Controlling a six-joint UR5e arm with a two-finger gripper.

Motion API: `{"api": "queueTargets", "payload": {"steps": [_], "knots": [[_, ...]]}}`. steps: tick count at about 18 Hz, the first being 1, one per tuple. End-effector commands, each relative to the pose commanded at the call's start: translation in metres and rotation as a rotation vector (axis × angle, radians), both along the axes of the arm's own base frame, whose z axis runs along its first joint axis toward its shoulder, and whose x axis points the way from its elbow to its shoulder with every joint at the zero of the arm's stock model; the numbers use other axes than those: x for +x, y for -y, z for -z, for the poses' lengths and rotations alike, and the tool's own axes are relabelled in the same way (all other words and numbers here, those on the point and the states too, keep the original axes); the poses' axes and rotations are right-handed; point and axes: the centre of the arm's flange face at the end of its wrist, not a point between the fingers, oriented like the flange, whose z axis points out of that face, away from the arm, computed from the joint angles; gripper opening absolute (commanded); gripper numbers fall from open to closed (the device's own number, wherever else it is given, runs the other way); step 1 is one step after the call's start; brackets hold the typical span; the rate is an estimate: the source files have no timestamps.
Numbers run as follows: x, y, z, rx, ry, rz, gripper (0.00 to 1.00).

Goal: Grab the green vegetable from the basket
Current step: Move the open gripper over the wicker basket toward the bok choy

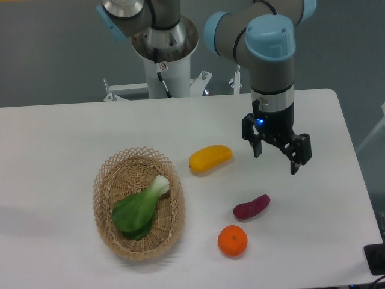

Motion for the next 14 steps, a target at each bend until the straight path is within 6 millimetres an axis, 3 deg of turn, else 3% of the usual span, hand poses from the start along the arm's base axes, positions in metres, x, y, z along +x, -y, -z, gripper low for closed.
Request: {"api": "queueTargets", "payload": {"steps": [8,11,14], "knots": [[0.013,-0.004,0.014,0.013,0.047,-0.072,1.00],[0.031,-0.015,0.018,0.035,0.075,-0.128,1.00],[0.058,-0.038,0.021,0.062,0.110,-0.183,1.00]]}}
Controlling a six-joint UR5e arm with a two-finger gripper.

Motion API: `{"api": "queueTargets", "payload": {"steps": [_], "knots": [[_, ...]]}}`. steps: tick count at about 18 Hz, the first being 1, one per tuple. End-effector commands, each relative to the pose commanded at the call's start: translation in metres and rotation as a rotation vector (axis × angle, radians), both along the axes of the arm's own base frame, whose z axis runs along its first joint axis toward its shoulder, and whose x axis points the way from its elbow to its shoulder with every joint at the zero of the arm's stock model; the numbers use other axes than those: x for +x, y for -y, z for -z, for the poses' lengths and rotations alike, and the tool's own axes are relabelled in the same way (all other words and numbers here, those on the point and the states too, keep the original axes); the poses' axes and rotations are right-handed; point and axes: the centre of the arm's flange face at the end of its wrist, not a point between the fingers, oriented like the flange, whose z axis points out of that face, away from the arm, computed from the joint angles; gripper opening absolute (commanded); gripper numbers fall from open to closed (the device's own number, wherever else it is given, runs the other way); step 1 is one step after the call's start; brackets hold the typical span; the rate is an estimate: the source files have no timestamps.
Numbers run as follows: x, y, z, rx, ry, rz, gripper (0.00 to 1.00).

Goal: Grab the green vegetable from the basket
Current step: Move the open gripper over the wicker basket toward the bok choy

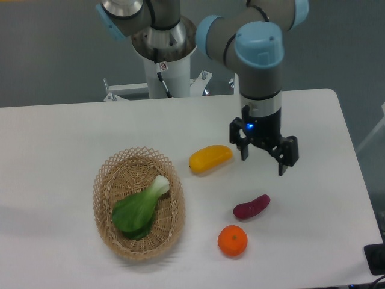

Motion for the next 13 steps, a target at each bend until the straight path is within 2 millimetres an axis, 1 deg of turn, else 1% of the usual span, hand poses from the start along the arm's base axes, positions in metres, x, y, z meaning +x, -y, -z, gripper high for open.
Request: {"api": "queueTargets", "payload": {"steps": [2,4,6,9,11,13], "knots": [[0.025,-0.022,0.004,0.030,0.038,-0.074,1.00],[0.045,-0.037,0.010,0.041,0.067,-0.110,1.00],[0.062,-0.046,0.026,0.023,0.092,-0.106,1.00],[0.090,-0.056,0.044,0.008,0.125,-0.117,1.00],[0.096,-0.061,0.047,0.023,0.122,-0.127,1.00],[0.113,-0.067,0.051,0.025,0.127,-0.116,1.00]]}}
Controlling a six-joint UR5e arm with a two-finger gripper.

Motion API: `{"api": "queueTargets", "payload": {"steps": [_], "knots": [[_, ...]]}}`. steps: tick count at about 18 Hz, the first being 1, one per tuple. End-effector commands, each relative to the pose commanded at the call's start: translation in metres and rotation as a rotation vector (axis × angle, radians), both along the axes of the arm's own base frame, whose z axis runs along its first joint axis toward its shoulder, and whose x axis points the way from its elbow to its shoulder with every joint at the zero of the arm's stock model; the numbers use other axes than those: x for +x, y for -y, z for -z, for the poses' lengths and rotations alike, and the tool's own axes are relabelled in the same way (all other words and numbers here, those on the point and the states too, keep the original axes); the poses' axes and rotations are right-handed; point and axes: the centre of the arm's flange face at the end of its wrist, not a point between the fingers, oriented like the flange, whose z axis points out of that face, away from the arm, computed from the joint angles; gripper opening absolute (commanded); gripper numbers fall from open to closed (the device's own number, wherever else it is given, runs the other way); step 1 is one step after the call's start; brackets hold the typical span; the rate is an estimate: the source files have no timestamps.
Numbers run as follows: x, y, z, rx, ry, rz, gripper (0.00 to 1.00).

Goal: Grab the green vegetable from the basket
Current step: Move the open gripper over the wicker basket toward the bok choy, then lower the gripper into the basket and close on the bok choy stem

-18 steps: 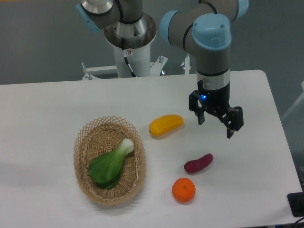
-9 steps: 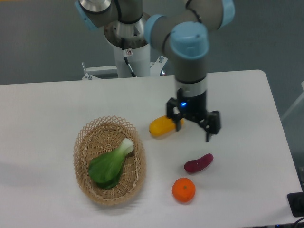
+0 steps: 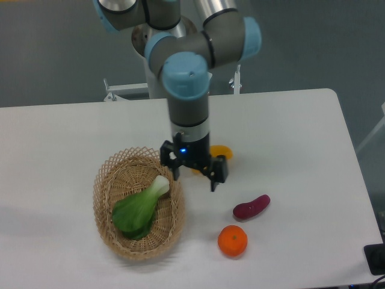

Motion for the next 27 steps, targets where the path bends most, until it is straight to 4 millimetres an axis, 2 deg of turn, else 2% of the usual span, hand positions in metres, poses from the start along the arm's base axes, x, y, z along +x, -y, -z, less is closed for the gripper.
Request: {"api": "queueTargets", "payload": {"steps": [4,7,13,16,19,24,27], "knots": [[0.015,0.005,0.016,-0.028,0.011,0.025,1.00],[0.028,-0.001,0.030,-0.048,0.023,0.056,1.00],[0.055,-0.016,0.078,-0.145,0.017,0.130,1.00],[0.067,-0.020,0.087,-0.172,0.005,0.158,1.00],[0.071,-0.019,0.105,-0.206,0.019,0.194,1.00],[0.074,-0.022,0.122,-0.231,0.033,0.212,1.00],[0.073,-0.024,0.125,-0.232,0.038,0.213,1.00]]}}
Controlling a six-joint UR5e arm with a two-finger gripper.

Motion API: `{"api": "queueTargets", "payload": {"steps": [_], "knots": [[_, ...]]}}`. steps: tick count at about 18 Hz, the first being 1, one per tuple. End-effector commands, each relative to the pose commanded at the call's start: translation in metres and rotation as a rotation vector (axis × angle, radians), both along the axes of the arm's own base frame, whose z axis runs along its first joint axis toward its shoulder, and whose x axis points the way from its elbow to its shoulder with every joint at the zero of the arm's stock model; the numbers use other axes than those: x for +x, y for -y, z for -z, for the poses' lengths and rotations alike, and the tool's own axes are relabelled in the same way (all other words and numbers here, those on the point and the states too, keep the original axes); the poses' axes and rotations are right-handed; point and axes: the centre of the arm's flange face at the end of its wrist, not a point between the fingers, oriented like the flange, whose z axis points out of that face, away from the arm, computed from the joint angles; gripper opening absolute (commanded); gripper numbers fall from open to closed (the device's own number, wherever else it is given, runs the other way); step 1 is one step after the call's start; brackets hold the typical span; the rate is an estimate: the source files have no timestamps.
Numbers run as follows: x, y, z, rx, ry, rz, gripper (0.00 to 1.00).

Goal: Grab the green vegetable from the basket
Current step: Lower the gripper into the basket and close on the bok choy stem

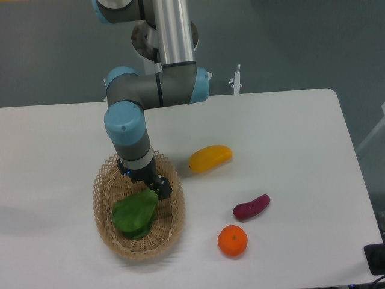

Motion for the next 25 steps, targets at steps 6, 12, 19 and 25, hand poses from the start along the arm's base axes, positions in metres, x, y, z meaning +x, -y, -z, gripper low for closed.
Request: {"api": "queueTargets", "payload": {"steps": [6,12,19,25], "knots": [[-0.0007,-0.0009,0.0065,-0.006,0.002,-0.005,0.93],[-0.0011,-0.0014,0.0057,-0.003,0.000,-0.003,0.75],[-0.0019,-0.0025,0.0022,0.001,-0.004,0.000,0.49],[-0.0023,-0.0031,-0.0027,0.009,-0.009,-0.002,0.38]]}}
